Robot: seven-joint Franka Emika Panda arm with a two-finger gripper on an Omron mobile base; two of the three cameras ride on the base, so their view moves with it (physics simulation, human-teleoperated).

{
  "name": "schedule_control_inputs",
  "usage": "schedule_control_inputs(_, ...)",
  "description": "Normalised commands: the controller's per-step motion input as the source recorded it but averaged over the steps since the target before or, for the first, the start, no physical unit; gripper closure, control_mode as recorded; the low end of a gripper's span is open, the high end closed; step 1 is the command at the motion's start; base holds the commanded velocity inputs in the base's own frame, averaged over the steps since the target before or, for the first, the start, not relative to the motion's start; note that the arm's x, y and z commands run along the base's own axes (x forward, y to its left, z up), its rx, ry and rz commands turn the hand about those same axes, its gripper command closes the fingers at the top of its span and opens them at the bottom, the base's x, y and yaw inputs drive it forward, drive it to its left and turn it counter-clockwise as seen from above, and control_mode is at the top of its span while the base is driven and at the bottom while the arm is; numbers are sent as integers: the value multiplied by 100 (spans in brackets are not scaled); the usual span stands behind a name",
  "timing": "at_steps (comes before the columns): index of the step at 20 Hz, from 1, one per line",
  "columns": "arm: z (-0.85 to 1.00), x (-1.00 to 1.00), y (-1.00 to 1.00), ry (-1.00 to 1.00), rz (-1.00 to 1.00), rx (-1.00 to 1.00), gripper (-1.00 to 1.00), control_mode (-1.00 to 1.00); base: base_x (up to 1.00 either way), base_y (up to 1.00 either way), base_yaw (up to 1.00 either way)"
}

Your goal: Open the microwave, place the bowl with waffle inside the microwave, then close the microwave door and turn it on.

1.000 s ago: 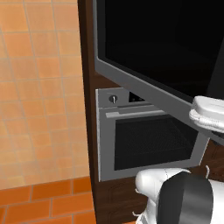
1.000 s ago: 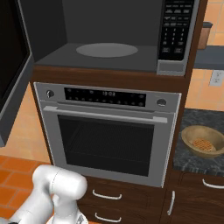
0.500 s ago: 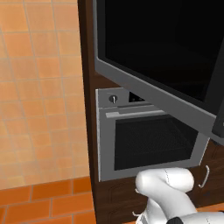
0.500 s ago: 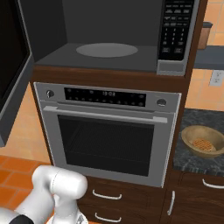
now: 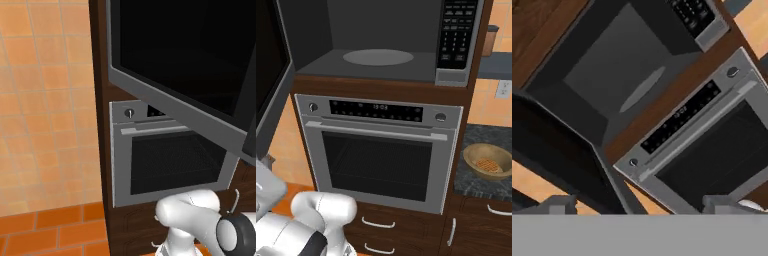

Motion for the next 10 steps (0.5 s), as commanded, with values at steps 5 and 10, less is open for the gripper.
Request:
schedule_control_inputs(5, -7, 50, -47, 26, 28, 59, -100, -100, 0, 0, 0)
schedule_control_inputs(10, -57, 82, 18, 25, 20, 7, -100, -100, 0, 0, 0)
